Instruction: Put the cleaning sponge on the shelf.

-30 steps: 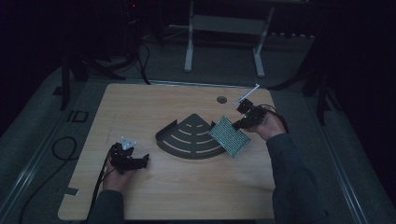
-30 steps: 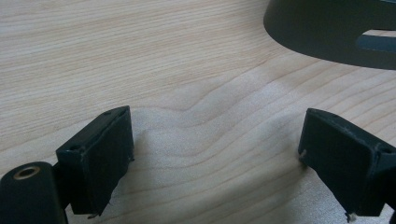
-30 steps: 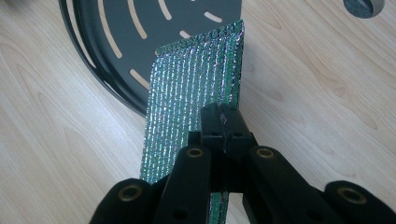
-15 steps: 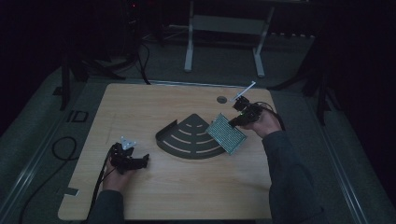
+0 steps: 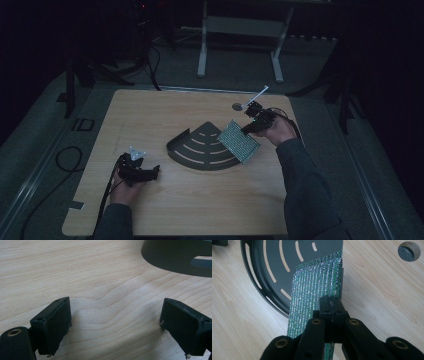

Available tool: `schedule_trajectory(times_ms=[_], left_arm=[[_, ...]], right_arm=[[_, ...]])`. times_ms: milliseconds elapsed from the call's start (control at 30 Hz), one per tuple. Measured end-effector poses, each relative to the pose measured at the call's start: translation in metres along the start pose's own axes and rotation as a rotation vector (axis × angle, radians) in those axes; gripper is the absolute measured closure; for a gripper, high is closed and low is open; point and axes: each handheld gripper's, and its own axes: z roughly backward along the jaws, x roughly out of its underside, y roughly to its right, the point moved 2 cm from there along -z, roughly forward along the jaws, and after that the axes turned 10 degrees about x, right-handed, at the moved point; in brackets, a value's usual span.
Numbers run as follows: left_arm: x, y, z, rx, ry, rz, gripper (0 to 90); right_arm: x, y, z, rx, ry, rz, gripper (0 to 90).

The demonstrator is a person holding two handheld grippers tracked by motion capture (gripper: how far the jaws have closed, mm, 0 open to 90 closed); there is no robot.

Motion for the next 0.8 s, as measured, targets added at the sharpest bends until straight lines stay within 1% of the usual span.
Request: schedule_trajectory(times_ms=[367,800], left_arm=[[0.000,0.000,0.000,0.000,0.000,0.000,10.5],[0.000,0.000,0.000,0.000,0.002,0.001,10.5]], right_arm=[[-0.007,0.001,-0.008,-0.004,0.001,-0.006,89.8],[-0.016,0.004,-0.012,-0.005,-0.006,-0.004,89.8]])
